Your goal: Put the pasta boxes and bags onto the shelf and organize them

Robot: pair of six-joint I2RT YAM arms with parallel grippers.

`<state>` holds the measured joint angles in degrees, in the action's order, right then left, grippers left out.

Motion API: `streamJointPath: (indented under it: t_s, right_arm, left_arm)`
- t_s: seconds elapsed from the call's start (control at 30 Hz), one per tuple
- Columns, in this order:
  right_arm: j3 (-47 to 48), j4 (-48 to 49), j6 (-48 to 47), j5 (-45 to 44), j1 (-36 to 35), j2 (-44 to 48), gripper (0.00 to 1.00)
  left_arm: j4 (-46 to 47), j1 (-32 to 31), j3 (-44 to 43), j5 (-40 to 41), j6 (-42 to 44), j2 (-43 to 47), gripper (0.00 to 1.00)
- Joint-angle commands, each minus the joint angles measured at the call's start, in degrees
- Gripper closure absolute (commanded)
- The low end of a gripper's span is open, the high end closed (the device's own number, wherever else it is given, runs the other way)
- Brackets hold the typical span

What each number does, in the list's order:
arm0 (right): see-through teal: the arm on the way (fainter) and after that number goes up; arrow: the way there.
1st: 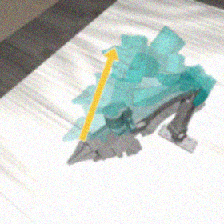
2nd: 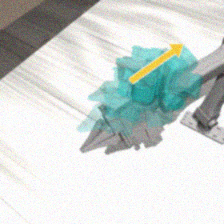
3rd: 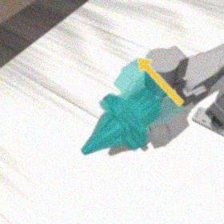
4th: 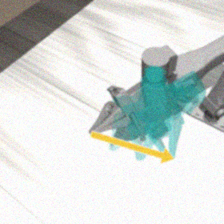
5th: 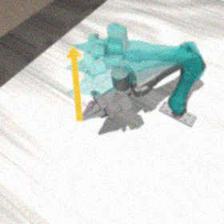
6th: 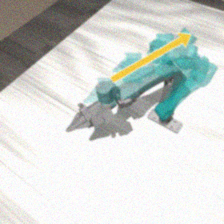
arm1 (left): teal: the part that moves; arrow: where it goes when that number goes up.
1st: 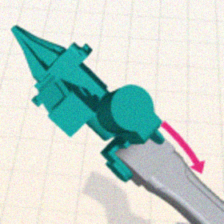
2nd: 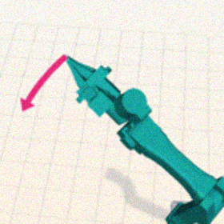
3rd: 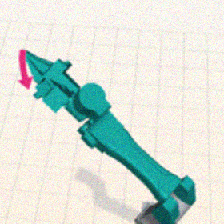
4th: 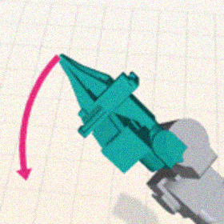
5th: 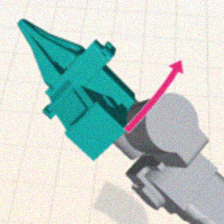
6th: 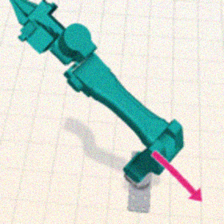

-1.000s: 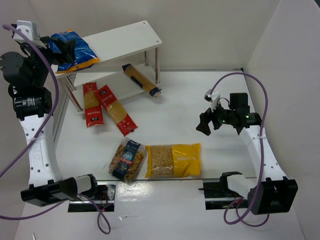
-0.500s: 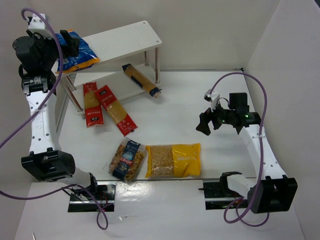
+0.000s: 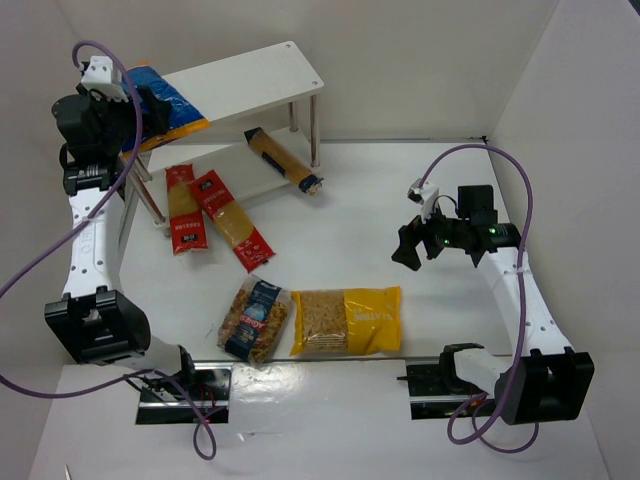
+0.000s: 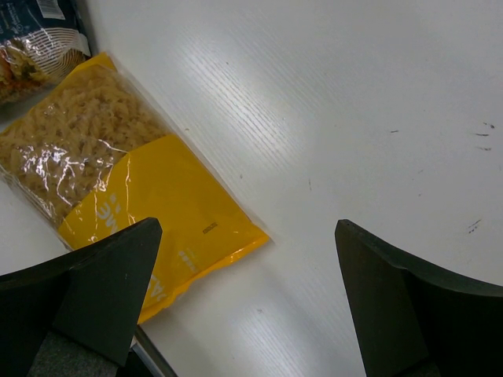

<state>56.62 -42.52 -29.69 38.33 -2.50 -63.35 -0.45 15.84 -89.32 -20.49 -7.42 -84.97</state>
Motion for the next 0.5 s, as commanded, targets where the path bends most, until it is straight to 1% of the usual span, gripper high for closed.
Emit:
streamJointPath:
  t_s: [0.0, 0.07, 0.2, 0.3, 0.37, 0.4, 0.47]
  right_arm:
    - [0.16, 0.86, -0.63, 0.35, -0.49, -0.1, 0.0]
    - [0.16, 0.86, -0.63, 0.35, -0.49, -0.1, 0.0]
    - [0.16, 0.86, -0.63, 0.35, -0.49, -0.1, 0.0]
    - [0.16, 0.86, -0.63, 0.35, -0.49, 0.51, 0.0]
    - [0.16, 0.86, -0.63, 0.87, -0.49, 1.21, 0.0]
    - [0.16, 0.86, -0.63, 0.87, -0.49, 1.74, 0.0]
    - [0.16, 0.86, -0.1, 0.87, -0.49, 2.27, 0.0]
  left_arm:
    - [-3.24, -0.02, 3.62, -0.69, 1.44, 0.42, 0.01]
    - [-3.24, -0.02, 3.63, -0.69, 1.44, 0.95, 0.01]
    - [-3.77, -0.02, -0.06, -1.21, 1.97, 3.93, 0.0]
    - [-4.91, -0.02, -4.62, -1.22, 2.59, 7.18, 0.0]
    - [-7.37, -0.02, -7.35, -1.22, 2.59, 9.9, 0.0]
    - [-7.9, -0.02, -9.36, -1.83, 2.59, 12.17, 0.0]
    - [-9.65, -0.02, -10.0, -3.4, 3.64, 14.91, 0.0]
